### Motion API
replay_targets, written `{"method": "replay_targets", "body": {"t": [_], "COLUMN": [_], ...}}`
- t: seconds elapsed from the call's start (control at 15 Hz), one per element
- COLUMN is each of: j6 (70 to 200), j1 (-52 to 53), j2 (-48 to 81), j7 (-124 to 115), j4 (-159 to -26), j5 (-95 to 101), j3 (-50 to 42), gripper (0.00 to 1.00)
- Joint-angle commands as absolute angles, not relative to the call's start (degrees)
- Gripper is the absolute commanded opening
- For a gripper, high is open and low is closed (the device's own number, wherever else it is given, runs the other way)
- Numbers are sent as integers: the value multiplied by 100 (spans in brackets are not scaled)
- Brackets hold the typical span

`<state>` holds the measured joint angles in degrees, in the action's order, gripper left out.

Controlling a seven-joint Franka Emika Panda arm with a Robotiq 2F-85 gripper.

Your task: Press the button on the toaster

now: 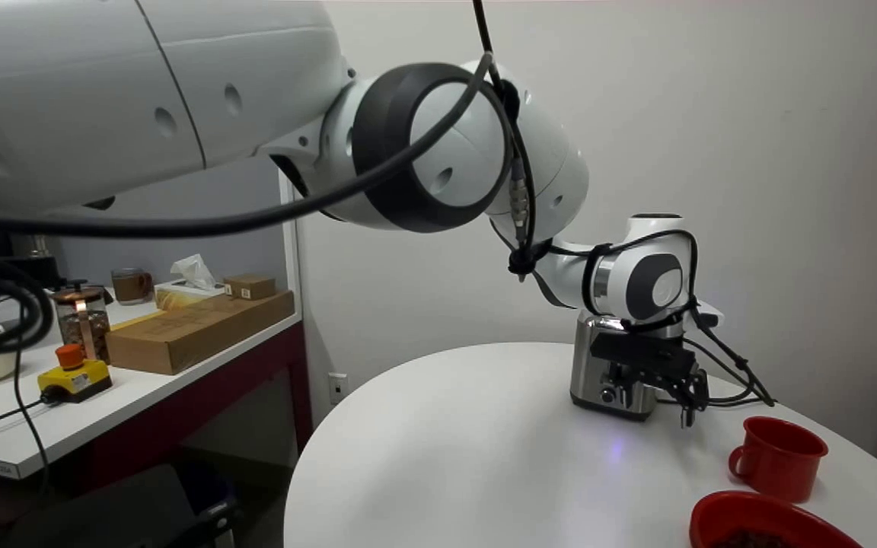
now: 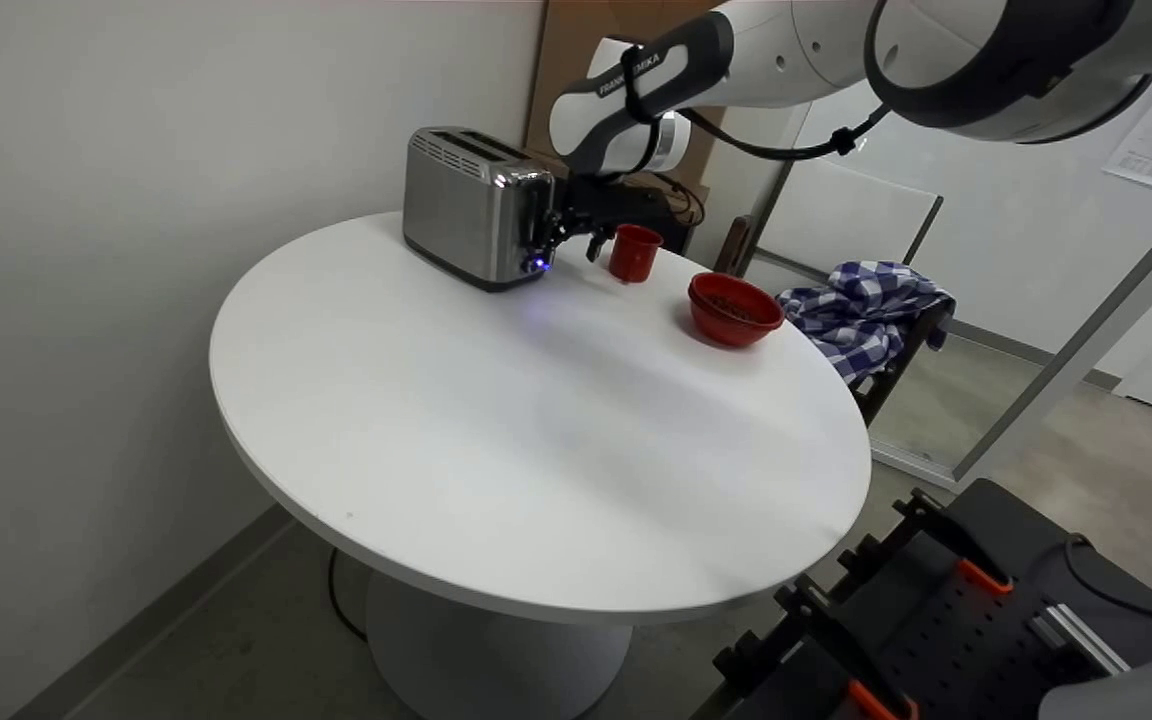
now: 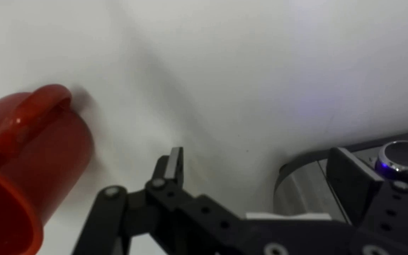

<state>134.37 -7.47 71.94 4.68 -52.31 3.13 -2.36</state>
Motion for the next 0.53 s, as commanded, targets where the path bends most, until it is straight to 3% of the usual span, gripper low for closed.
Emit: {"method": "replay_targets", "body": {"t": [0.0,0.47], "j6": [13667,13435], "j1": [-815,-1106], "j2": [7503,7196], "j7": [306,487], "j4": [-4967,-5252], "j5": [-56,-196], "j3": [4,223], "gripper": [100,100]}}
